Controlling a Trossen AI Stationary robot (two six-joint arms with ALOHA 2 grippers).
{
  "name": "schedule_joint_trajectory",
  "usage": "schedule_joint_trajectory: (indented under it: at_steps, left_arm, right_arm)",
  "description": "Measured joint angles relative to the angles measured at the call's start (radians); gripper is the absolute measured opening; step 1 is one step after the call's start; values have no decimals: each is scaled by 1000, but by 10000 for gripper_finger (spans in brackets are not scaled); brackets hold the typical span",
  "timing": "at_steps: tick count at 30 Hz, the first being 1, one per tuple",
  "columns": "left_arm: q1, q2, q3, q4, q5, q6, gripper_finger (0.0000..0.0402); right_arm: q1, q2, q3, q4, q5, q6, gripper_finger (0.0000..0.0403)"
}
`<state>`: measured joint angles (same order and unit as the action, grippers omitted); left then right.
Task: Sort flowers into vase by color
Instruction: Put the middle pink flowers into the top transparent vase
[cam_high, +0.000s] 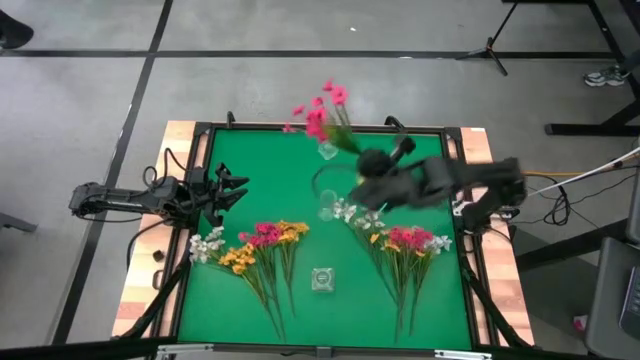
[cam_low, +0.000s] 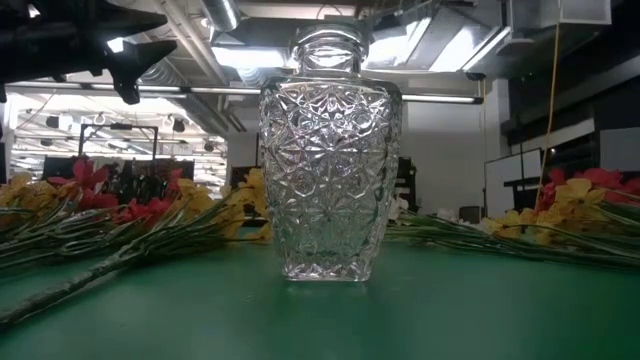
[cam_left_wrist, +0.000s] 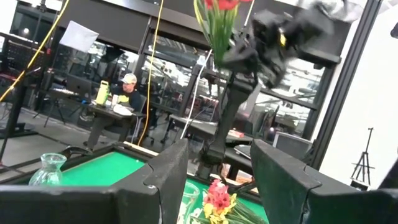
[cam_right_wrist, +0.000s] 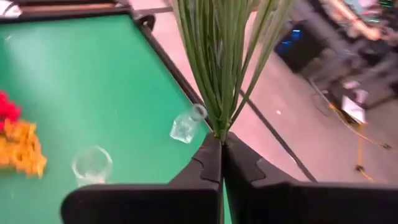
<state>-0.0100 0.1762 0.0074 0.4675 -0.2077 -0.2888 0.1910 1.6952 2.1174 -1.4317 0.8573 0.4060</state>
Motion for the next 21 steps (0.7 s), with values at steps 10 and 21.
schedule_joint_trajectory:
  at_steps: [10,21]
  left_arm:
    - [0,0,0,-48,0,-46,172]
    - [0,0,0,-45,0,-52,172]
  right_arm:
    - [-304,-381,-176,464,-392,-453,1]
    - [-699,-601,-1142,1758,-963,-492,1]
